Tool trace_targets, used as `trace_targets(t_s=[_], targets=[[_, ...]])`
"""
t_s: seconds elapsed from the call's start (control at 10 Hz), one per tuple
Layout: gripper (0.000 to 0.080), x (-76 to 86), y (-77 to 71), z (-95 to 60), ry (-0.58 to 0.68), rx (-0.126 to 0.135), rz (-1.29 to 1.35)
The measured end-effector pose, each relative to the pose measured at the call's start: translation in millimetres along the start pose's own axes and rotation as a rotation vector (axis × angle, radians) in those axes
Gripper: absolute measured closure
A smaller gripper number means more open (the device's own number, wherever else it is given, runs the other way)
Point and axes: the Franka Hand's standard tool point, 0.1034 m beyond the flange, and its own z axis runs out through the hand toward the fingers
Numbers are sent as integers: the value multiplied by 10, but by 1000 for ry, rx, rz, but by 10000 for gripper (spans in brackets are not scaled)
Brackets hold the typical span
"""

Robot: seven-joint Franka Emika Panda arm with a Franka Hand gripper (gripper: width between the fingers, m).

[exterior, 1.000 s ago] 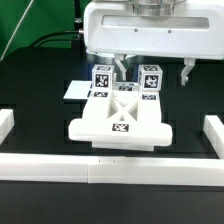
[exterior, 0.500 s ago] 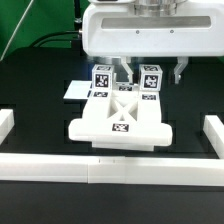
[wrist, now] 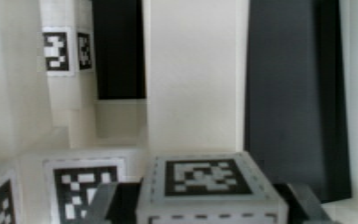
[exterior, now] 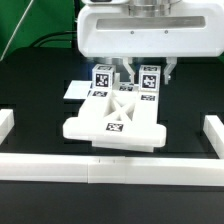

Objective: Assemble chair

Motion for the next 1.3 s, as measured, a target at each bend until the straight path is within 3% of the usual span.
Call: trace_targets(t_s=[0.5,1.2,1.3], targets=[[534,66,-48,-7,60,16,418],[534,62,-68,0,51,36,809],[533,59,-85,4,44,48,931]])
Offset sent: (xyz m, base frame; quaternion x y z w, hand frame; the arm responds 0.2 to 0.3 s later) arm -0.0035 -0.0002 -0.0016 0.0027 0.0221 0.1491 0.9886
